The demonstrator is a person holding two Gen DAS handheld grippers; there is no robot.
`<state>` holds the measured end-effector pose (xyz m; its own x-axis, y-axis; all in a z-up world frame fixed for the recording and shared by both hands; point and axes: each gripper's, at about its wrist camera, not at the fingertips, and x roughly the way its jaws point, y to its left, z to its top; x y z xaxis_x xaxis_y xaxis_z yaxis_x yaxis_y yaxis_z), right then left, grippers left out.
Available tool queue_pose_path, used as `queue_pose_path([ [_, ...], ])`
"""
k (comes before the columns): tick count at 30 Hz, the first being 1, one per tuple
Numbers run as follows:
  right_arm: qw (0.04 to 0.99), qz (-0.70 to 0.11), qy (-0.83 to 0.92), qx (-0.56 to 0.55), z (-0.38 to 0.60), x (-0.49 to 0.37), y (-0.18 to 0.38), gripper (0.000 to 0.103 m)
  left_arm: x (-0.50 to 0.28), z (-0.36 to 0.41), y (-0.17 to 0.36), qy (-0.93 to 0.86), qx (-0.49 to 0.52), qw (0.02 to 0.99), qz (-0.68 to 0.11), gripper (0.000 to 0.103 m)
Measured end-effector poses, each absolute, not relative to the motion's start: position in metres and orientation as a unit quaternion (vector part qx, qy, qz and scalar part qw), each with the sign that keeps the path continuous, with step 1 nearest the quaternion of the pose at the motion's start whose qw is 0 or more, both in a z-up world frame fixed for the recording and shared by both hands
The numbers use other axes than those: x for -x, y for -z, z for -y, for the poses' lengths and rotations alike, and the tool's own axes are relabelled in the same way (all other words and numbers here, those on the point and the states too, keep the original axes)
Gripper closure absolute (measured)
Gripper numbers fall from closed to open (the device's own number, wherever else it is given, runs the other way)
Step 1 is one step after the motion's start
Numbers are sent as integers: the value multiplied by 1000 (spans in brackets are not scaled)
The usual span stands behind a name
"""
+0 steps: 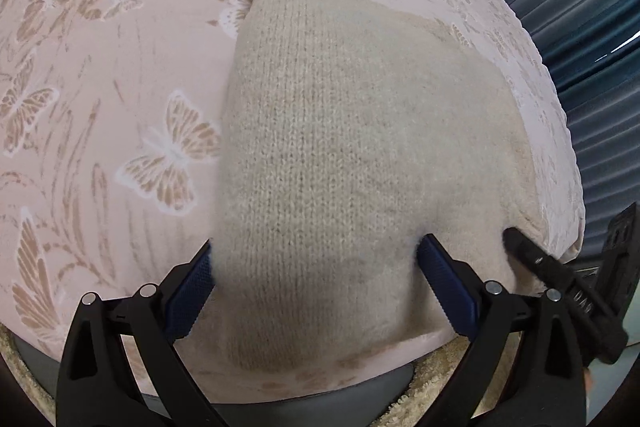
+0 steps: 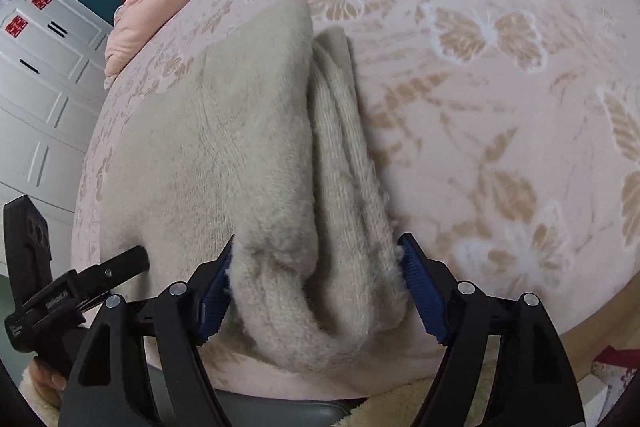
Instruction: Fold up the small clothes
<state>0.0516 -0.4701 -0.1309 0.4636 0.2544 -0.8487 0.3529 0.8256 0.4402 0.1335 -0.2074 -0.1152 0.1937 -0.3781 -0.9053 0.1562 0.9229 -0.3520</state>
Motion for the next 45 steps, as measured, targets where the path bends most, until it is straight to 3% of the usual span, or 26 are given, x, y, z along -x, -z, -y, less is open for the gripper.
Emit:
queue_pose_path([
  [2,800,-506,26,-322,472,-53,138,16,-139,208,125,179,111,756,-619,5],
  [8,794,-502,17,-343,469,-72,141,11,-154,216,135,194,129,745,-625,5],
  [9,793,-501,12,-347,469,-74,140,17,-155,220,133,198,119,746,-624,5],
  [10,790,-501,6,-352,467,-77,139,31,-154,223,130,200,114,746,-625,7],
  [13,790,-495,2,-361,466,-79,130,61,-151,227,117,201,92,751,-622,23],
  [16,796,-478,0,-372,467,-72,114,66,-145,233,98,213,42,763,-609,40],
  [17,799,-469,-2,-377,468,-69,107,66,-142,236,90,220,26,767,-602,46],
  [22,818,-427,0,-385,460,-39,62,67,-126,239,53,262,13,769,-583,54],
  [34,884,-310,12,-349,459,48,-60,67,-67,243,-57,372,29,789,-488,55],
  [45,954,-165,-38,-248,405,72,-200,67,-38,188,-194,424,54,848,-314,54],
])
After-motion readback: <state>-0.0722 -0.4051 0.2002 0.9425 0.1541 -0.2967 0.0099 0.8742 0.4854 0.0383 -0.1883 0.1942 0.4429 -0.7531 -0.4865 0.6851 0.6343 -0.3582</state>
